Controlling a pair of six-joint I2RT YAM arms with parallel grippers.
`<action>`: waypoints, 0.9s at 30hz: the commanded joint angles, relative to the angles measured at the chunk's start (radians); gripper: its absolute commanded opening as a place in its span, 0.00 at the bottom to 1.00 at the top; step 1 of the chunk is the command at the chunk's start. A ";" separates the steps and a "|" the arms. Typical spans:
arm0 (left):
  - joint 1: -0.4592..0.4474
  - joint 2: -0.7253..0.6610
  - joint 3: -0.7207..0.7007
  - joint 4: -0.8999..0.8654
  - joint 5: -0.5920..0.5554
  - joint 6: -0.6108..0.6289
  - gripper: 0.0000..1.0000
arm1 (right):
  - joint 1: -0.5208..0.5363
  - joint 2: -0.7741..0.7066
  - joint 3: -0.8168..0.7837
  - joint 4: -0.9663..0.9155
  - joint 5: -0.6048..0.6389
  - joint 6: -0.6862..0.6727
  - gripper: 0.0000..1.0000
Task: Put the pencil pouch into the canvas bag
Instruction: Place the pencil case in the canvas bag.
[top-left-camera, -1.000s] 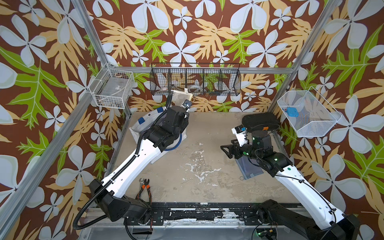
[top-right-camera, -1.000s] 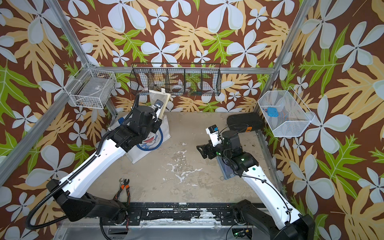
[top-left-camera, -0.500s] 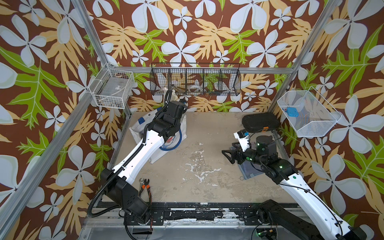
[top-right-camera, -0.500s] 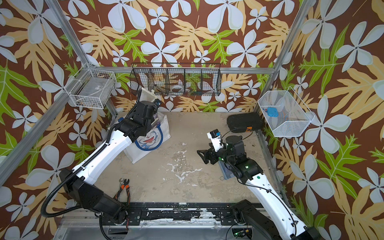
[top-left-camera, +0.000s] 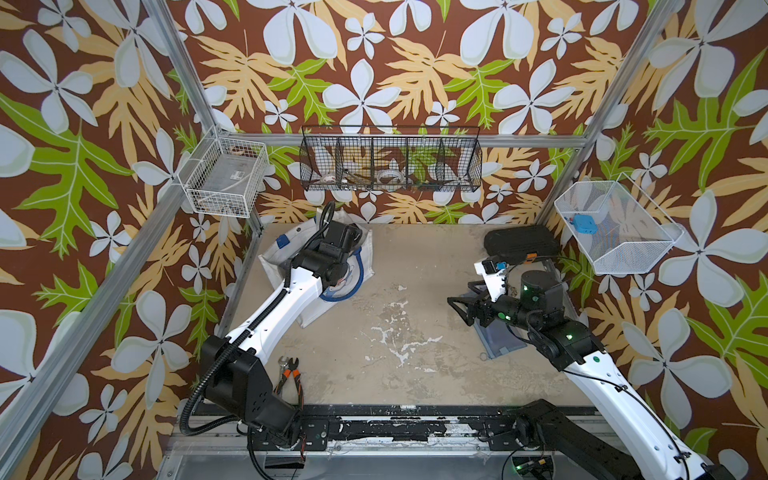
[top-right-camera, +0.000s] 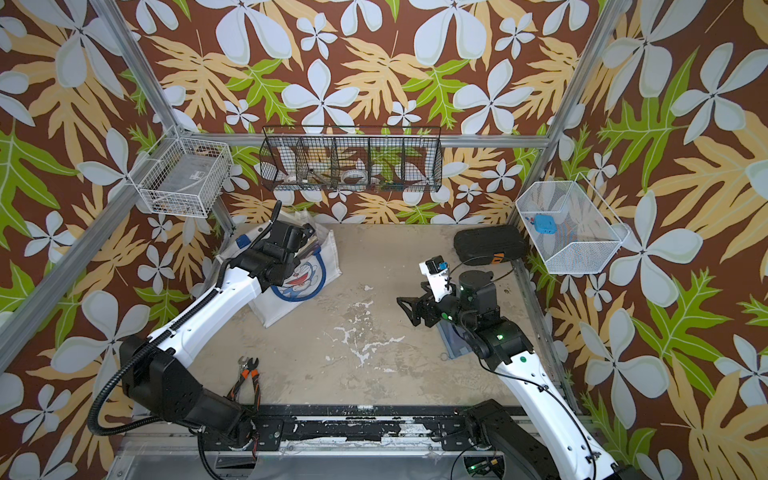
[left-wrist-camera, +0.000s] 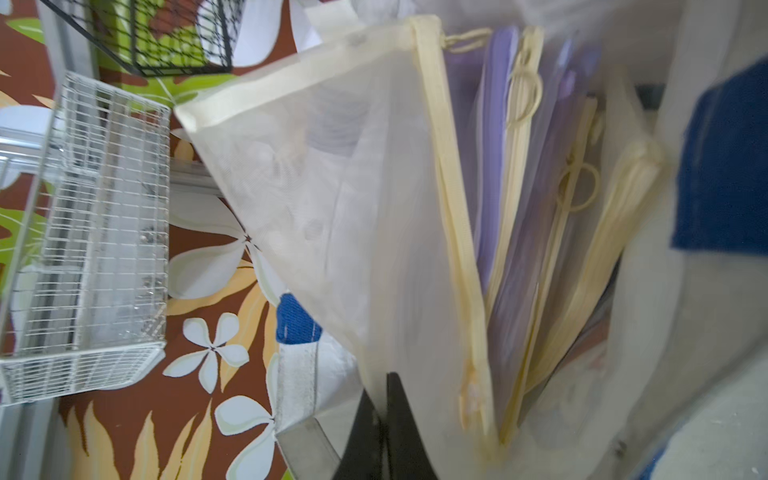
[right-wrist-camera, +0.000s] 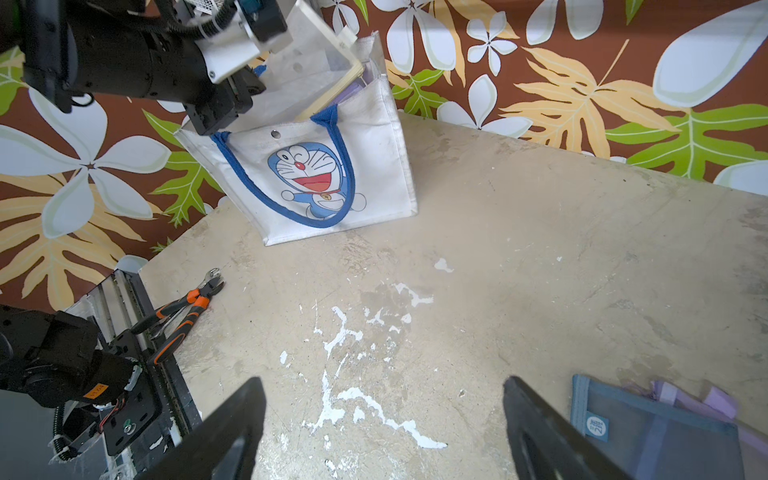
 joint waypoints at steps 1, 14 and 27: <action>0.022 -0.008 -0.040 0.032 0.049 -0.017 0.00 | -0.001 0.006 0.019 0.044 -0.018 0.019 0.89; 0.036 0.042 -0.049 0.262 0.021 0.105 0.00 | -0.001 0.015 0.040 0.029 0.009 0.002 0.88; 0.052 0.075 -0.013 0.267 0.104 0.032 0.21 | -0.001 0.049 0.053 0.044 0.021 -0.003 0.88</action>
